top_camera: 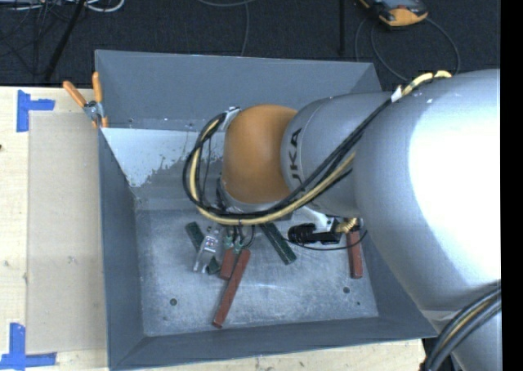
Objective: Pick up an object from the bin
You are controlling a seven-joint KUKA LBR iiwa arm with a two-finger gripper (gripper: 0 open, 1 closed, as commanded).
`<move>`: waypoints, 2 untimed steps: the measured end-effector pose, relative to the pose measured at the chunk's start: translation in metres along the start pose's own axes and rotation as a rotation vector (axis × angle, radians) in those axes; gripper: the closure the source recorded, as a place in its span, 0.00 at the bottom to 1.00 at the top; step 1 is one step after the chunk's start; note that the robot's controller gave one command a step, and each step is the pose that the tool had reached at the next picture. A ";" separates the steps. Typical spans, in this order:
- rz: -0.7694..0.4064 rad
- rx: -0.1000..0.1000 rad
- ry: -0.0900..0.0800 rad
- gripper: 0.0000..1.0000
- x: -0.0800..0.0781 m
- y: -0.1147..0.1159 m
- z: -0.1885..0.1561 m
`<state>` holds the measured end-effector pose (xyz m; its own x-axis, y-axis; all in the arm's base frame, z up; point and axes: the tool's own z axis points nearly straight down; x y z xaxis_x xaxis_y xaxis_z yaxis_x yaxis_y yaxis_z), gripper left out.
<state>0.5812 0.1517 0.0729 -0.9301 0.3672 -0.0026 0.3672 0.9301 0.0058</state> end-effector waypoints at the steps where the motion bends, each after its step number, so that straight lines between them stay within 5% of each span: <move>1: 0.070 -0.004 -0.009 0.00 0.014 -0.012 -0.001; 2: 0.001 0.005 0.000 1.00 -0.002 0.001 -0.004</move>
Offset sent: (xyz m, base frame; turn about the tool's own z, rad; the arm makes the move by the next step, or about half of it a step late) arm 0.0000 0.0000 0.0000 0.0000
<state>0.5834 0.1515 0.0765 -0.9298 0.3680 -0.0027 0.3680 0.9298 0.0005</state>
